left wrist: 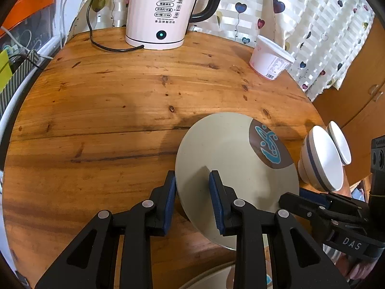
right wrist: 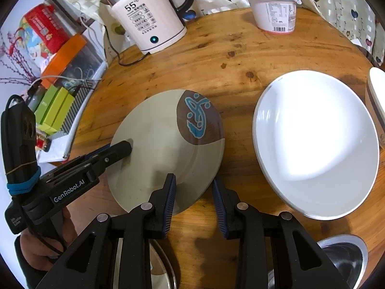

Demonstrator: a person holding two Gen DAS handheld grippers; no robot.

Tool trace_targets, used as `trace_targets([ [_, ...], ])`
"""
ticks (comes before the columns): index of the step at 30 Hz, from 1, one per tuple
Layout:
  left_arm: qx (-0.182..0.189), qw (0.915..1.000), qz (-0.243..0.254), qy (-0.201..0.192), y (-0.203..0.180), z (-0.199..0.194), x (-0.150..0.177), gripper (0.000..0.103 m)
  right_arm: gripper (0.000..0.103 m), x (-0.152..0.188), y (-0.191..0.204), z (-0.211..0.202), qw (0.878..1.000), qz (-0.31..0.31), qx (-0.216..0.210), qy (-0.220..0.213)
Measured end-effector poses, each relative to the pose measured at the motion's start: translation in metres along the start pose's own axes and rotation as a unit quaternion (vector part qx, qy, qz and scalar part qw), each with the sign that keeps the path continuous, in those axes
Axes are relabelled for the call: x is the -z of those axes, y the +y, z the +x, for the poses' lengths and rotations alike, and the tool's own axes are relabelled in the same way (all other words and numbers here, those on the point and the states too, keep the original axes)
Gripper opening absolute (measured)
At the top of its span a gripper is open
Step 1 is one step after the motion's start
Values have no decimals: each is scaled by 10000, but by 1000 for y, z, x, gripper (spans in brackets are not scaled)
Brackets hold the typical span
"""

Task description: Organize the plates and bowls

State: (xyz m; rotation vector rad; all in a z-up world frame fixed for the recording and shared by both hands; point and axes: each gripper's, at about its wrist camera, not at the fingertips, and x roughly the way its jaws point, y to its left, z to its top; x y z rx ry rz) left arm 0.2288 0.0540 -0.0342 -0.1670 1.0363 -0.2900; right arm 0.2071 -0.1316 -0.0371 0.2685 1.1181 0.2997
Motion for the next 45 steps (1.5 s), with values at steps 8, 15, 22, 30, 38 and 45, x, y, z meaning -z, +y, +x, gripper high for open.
trace_targets([
  [8, -36, 9999, -65, -119, -2, -20, 10, 29, 30, 2, 5, -9, 9999, -94, -75, -44],
  [15, -87, 9997, -148, -191, -6, -38, 26, 29, 30, 10, 9, -20, 9997, -199, -147, -66],
  [22, -181, 9991, -229, -305, -10, -56, 45, 29, 30, 23, 15, -29, 9992, -343, -191, -60],
  [30, -260, 9981, -391, -406, -11, -74, 72, 29, 30, 40, 21, -37, 9983, -513, -272, -15],
  [38, -389, 9962, -594, -505, -11, -90, 104, 29, 30, 60, 30, -41, 9966, -752, -325, 68],
  [45, -446, 9942, -812, -554, -8, -101, 131, 29, 30, 79, 38, -43, 9944, -980, -366, 157],
])
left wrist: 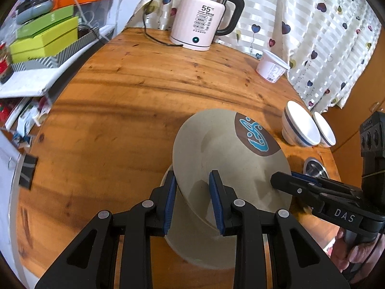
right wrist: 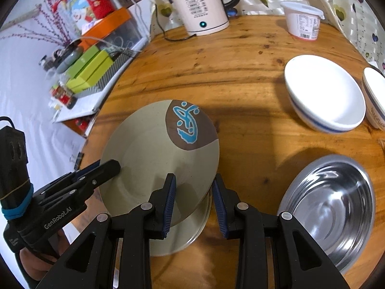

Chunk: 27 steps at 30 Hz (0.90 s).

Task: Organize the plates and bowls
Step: 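Lower the plate onto the stack with both tools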

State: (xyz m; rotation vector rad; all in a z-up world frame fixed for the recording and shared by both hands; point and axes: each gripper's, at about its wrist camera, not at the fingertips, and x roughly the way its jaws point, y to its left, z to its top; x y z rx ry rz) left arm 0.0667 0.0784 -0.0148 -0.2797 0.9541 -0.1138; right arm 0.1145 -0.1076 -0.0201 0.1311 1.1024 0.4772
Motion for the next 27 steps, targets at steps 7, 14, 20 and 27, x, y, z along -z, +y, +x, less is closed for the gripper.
trace_targets([
  [7, -102, 9999, -114, 4, 5, -8, 20, 29, 30, 15, 9, 4, 9998, -160, -45, 127],
  [14, -139, 9997, -198, 3, 6, -12, 33, 29, 30, 23, 13, 5, 9994, -313, -10, 174],
  [20, -198, 9996, -195, -11, 3, -12, 39, 29, 30, 27, 17, 5, 9988, -458, 84, 163],
  [27, -258, 9995, -196, -16, 1, -12, 42, 30, 31, 28, 21, 6, 9973, -685, 242, 141],
])
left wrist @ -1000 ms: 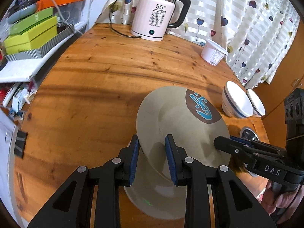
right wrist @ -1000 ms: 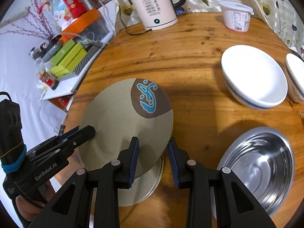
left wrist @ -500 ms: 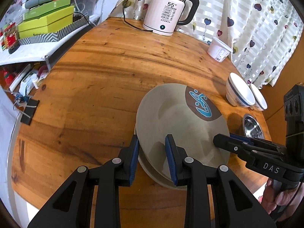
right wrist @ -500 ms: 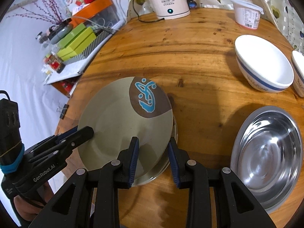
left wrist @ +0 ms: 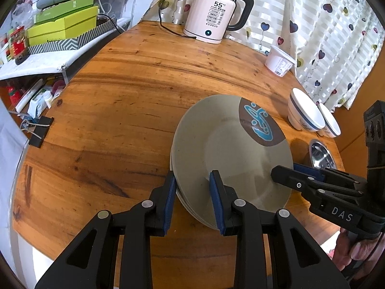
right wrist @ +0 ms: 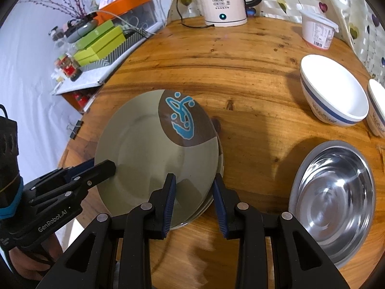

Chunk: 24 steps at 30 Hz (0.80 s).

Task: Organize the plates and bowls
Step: 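Lower the plate onto the stack with both tools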

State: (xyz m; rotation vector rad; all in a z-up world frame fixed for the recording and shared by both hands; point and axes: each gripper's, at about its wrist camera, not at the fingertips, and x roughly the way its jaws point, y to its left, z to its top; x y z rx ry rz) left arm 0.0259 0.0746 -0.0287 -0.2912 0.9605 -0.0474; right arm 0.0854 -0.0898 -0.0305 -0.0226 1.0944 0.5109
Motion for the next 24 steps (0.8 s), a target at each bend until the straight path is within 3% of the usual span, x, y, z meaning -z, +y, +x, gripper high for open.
trace_targets([
  [24, -187, 9998, 104, -61, -6, 2, 1, 31, 39, 2, 7, 4, 9992, -277, 293, -38],
])
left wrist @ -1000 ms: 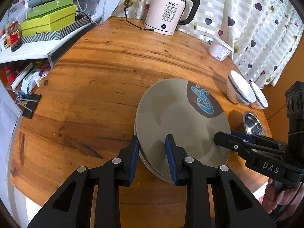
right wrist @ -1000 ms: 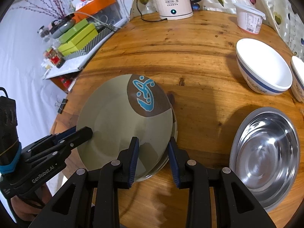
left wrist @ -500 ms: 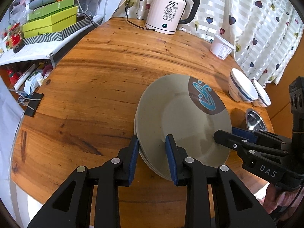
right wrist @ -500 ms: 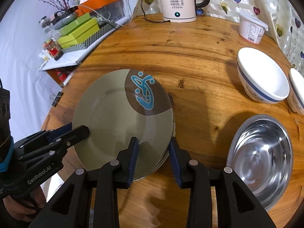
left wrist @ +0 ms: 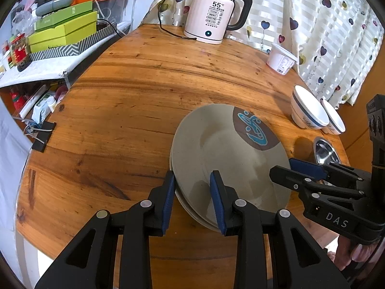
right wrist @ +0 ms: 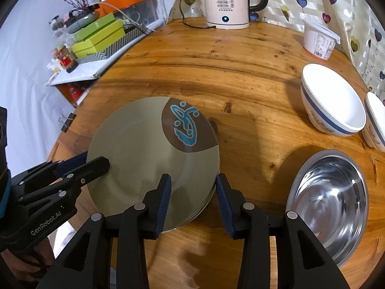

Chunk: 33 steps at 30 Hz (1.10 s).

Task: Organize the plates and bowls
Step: 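Lower the plate onto the stack with both tools, then open both tools to release the plate, then move both tools past the steel bowl toward the nearer white bowl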

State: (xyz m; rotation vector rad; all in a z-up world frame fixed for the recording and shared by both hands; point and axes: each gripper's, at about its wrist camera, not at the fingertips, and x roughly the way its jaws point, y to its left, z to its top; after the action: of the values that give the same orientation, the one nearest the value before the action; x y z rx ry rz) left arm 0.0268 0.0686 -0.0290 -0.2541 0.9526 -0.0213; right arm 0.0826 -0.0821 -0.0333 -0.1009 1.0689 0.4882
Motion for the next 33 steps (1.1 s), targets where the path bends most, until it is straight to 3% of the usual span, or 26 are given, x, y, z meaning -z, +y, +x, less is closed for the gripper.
trace_targets([
  [18, 149, 9998, -103, -75, 8, -1, -4, 34, 42, 8, -19, -32, 9992, 153, -84, -348],
  [27, 146, 9994, -138, -293, 10, -23, -3, 34, 42, 17, -27, -66, 9977, 209, -50, -649],
  [33, 353, 9985, 55, -424, -11, -41, -5, 34, 42, 24, -32, -88, 9964, 236, 24, -812],
])
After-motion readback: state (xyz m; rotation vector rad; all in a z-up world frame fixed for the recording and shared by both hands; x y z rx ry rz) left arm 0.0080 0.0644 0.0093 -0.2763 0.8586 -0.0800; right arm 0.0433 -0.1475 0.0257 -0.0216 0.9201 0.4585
